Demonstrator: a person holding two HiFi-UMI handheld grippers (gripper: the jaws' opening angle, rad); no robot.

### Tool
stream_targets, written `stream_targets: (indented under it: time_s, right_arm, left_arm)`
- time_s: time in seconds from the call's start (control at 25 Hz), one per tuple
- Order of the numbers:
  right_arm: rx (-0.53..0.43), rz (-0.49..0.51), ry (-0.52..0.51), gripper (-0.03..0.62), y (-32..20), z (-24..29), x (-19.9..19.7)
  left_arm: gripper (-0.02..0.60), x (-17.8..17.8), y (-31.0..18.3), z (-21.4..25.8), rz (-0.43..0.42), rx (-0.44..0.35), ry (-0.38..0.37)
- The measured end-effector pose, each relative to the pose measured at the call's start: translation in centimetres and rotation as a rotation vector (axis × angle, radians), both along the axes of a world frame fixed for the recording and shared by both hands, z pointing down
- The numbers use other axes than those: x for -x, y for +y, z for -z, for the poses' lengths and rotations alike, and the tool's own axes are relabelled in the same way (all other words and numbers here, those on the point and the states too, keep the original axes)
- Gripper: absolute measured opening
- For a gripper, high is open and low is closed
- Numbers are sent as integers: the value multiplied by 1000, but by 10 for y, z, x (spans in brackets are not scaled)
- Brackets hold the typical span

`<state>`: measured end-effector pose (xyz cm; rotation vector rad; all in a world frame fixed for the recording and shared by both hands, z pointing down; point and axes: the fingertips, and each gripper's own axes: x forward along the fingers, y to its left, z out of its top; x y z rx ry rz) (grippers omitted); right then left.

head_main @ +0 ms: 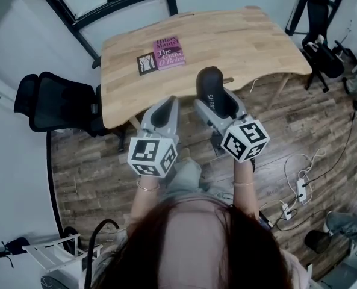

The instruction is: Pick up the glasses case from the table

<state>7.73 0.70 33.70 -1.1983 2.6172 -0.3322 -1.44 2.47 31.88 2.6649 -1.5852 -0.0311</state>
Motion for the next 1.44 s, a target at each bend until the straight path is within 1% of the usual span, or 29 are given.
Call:
stream_targets:
  time_s: [0.28, 0.48, 1.0, 1.44]
  right_arm:
    - [3, -12, -9, 347, -3, -3, 0]
    - [1, -18, 4, 347, -6, -4, -1]
    - [-4, -19, 0, 347, -30, -4, 5]
    - [2, -21, 13, 347, -22, -12, 0]
  left_arm:
    - [9, 4, -3, -1, -2, 3, -5]
    - [9, 5, -7, -3, -2, 6, -1]
    - [9, 9, -32, 0, -21, 5, -9]
    - [9, 3, -30, -9, -22, 27, -7]
